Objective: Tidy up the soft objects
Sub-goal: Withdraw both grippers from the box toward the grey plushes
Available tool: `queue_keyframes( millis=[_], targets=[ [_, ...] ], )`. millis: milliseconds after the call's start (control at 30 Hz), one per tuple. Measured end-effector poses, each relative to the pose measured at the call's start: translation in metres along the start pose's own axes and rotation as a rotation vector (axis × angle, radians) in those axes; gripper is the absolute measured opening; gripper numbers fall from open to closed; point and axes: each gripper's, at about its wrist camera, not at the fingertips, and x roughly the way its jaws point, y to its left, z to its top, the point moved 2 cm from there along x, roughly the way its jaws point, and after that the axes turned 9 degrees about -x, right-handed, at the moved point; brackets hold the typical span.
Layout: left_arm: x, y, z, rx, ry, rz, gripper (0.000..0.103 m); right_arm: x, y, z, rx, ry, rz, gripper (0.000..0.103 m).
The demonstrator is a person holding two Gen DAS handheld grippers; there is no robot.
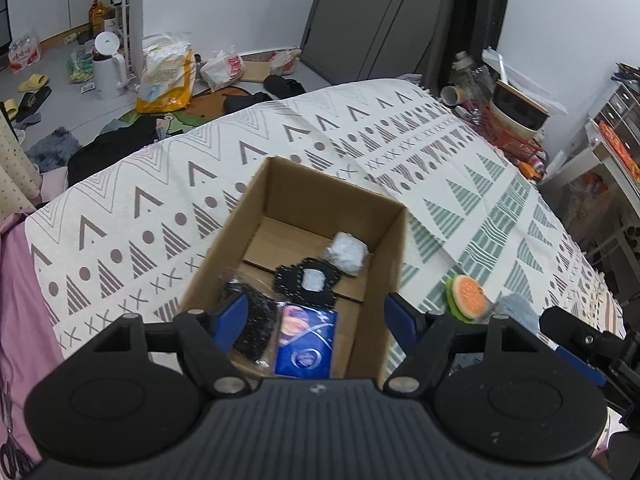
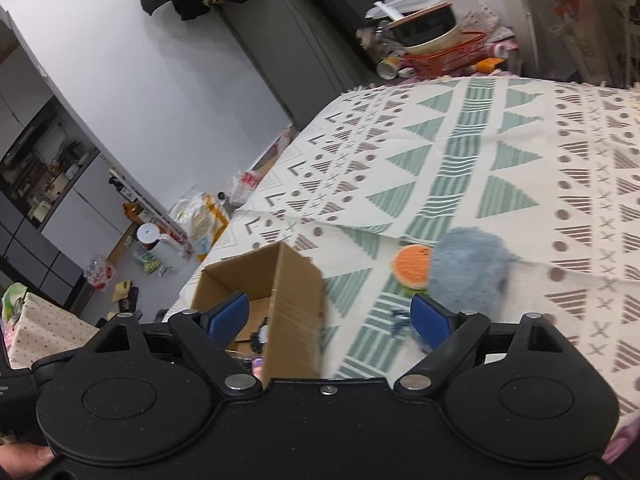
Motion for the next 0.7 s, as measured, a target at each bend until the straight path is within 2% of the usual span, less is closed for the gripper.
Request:
queue_keyframes(
  millis=[400, 700],
  targets=[
    [-0.013, -0.034, -0.023, 0.042, -0.008, -0.016, 0.074, -0.033, -0.045, -0.005, 0.027, -0.025, -0.074, 0.088],
    [-0.014, -0.063, -0.038, 0.083, -0.010, -0.016, 0.074, -0.048, -0.078, -0.006, 0.055, -0.034, -0.093, 0.087]
  ],
)
